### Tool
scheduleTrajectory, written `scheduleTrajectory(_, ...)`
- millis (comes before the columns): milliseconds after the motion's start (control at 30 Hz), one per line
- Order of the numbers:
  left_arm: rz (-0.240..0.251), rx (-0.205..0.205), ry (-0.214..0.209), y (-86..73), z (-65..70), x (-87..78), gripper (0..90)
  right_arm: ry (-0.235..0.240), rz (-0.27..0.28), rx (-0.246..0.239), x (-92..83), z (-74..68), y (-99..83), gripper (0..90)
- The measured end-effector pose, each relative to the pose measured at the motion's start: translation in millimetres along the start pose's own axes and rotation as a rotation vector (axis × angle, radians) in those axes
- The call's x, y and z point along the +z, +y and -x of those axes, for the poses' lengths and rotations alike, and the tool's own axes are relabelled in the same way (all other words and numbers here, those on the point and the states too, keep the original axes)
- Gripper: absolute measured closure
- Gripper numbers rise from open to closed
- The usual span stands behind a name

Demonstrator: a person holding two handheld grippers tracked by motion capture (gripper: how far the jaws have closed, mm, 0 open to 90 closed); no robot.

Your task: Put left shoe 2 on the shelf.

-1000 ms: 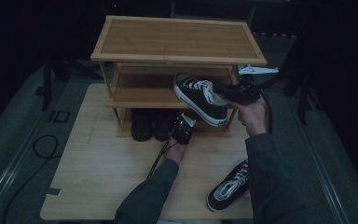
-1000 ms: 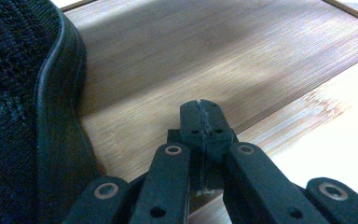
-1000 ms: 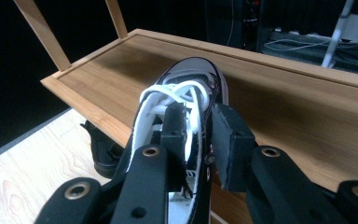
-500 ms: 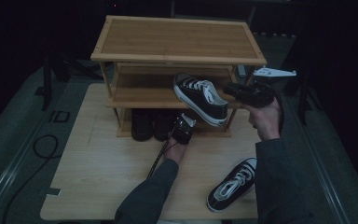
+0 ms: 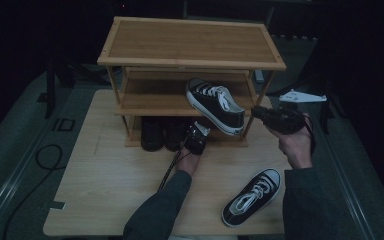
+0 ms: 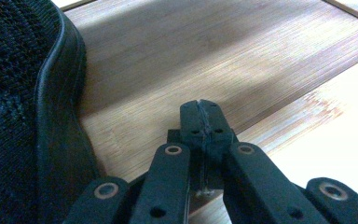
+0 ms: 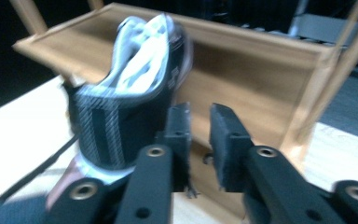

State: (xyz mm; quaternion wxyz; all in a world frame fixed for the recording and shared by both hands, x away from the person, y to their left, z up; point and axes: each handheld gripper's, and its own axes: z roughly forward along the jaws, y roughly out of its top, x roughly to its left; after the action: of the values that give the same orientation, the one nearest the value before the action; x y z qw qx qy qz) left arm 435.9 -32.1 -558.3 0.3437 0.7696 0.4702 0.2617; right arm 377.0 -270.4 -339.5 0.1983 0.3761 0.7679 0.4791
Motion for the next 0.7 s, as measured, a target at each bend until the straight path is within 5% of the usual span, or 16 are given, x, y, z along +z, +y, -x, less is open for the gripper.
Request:
scheduleTrajectory(100,0.001,-0.003,0.0,0.0,0.1,0.1,89.4,0.0,-0.006,0.005,-2.0,-3.2,-7.5,90.0)
scheduleTrajectory(467,0.001,-0.003,0.0,0.0,0.1,0.1,89.5,0.044,-0.085,-0.082,-3.1,-30.7,-32.5,90.0)
scheduleTrajectory(700,0.001,-0.003,0.0,0.0,0.1,0.1,89.5,0.058,-0.117,-0.098,3.8,-39.4,-37.8,90.0)
